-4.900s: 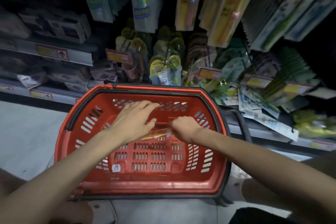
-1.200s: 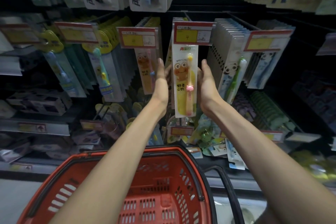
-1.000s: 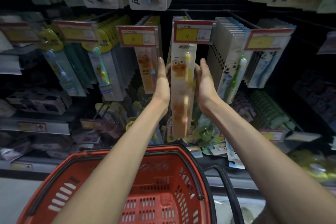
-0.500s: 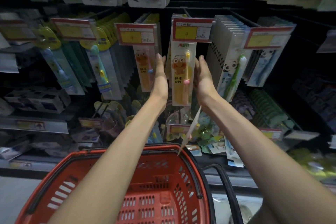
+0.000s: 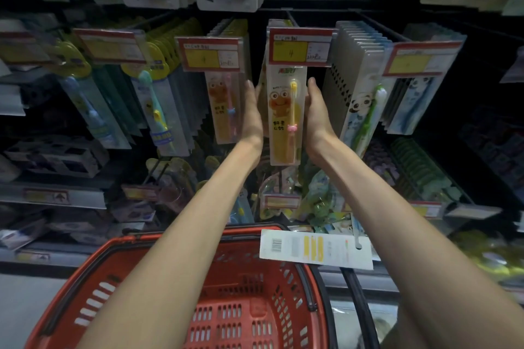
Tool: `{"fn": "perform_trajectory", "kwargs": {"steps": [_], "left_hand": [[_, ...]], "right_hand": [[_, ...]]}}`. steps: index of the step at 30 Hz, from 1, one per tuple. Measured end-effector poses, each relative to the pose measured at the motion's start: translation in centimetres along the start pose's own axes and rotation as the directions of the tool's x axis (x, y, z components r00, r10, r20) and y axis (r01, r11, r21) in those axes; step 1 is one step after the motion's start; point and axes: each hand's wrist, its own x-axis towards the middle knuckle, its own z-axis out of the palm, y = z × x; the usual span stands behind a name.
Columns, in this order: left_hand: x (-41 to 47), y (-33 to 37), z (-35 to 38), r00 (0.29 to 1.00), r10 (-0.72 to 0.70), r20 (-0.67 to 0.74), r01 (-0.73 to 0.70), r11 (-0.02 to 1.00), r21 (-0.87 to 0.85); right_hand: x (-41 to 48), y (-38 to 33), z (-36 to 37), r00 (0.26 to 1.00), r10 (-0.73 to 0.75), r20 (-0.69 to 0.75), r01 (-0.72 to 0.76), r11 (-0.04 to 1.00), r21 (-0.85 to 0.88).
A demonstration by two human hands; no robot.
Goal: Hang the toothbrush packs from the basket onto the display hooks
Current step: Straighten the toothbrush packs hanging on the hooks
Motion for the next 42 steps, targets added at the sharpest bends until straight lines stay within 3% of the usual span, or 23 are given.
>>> {"fn": "perform_trajectory", "kwargs": {"steps": [7,11,19,42], "left_hand": [[-0.7,2.3,1.1,0.999,0.053,-0.001,-0.053,0.998,0.043],[0.2,1.9,1.2,0.987,0.062,0.149,-0.065,0.998,0.013],[1.2,1.7,1.0,0.994,0.043,0.101,-0.043,0.999,0.004],[0.9,1.6,0.9,0.985,-0.014,0.172,0.029,0.996,-0.085]], "right_hand": [[0.1,-0.2,-0.7,0.994,-0.099,0.048,0.101,0.994,-0.042],[0.2,-0.2,-1.0,0.991,-0.111,0.072,0.116,0.991,-0.066],[0.8,0.0,-1.1,0.988,-0.135,0.071,0.140,0.987,-0.076],[-0.2,-0.3,0.2,0.991,-0.051,0.128,0.048,0.998,0.027]]}}
